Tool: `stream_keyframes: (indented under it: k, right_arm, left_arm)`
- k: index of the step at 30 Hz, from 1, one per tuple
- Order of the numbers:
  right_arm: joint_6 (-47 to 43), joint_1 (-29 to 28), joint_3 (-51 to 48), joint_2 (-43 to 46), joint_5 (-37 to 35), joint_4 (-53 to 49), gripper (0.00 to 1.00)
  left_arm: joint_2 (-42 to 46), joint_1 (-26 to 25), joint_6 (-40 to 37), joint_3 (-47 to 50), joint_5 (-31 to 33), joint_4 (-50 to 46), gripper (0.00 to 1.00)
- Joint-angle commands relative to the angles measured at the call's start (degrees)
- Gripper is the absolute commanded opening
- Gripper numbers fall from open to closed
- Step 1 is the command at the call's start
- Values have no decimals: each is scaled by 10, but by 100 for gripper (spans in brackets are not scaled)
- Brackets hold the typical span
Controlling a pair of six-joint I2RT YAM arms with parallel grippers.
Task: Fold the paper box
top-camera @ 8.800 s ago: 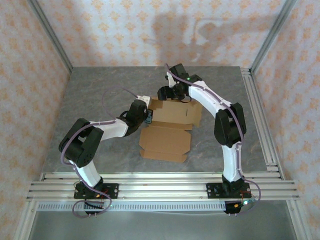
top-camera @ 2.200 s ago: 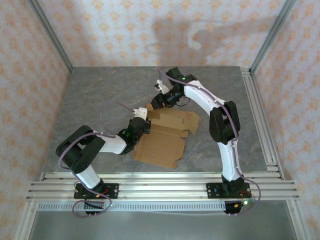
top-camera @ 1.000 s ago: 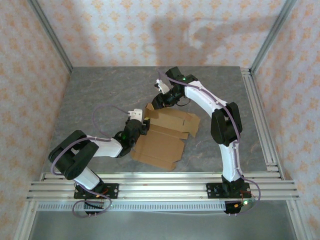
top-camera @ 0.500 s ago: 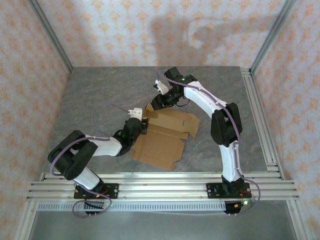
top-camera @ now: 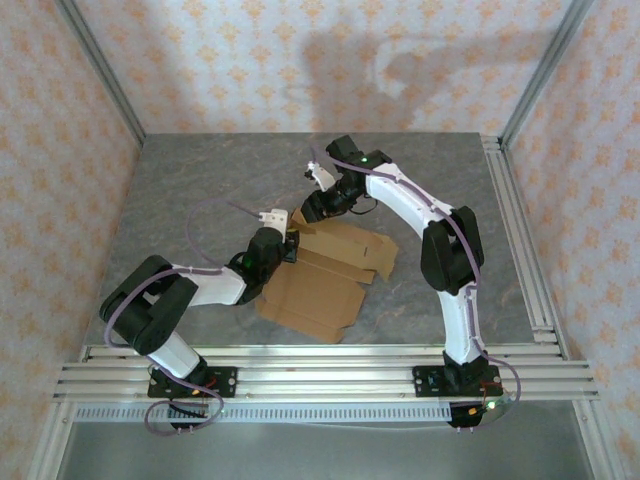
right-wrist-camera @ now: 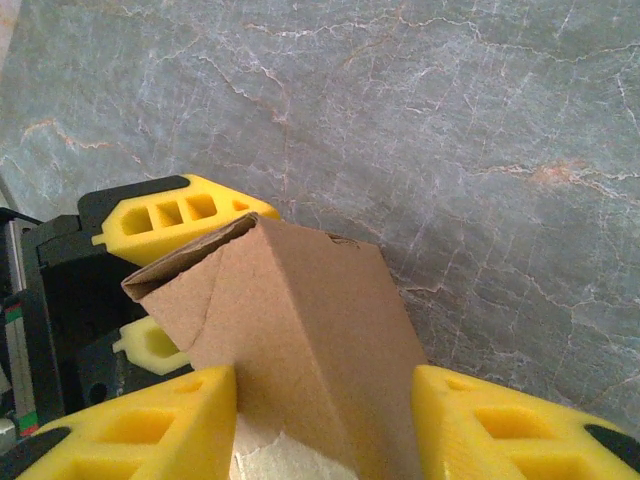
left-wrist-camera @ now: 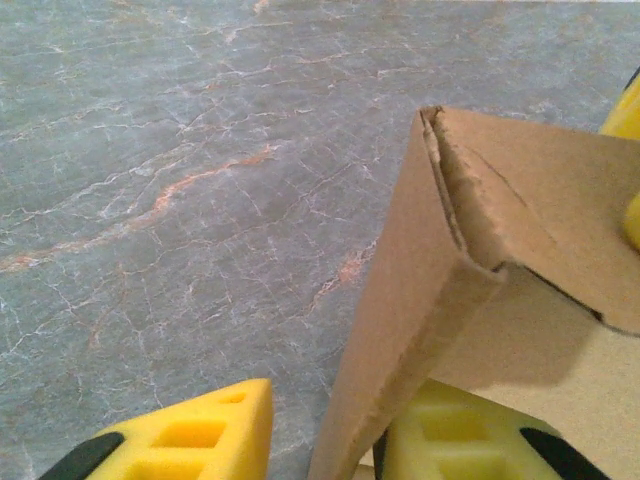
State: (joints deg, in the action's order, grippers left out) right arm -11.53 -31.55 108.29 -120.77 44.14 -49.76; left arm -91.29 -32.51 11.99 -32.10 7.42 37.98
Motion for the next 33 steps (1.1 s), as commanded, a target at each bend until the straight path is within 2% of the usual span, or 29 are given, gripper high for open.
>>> stream_keyframes:
  k: [1,7,12,17,28,33]
  right_arm:
    - [-19,-10,6,7,-52,-45,48]
    - [-30,-17,10,6,-87,-63,48]
    - [-38,-26,11,9,-105,-73,48]
    - [-46,-36,12,7,-135,-85,48]
    - [-57,-52,9,6,-166,-102,48]
    - [-56,-55,7,7,-164,-104,48]
  left_arm:
    - [-7,4,1,-10,-6,-4,30]
    - [-1,3,16,7,-4,7,31]
    - [14,4,22,22,-2,6,39]
    - [33,4,22,37,0,1,43]
    - [69,4,11,53,10,-15,43]
    - [57,4,2,45,8,-15,38]
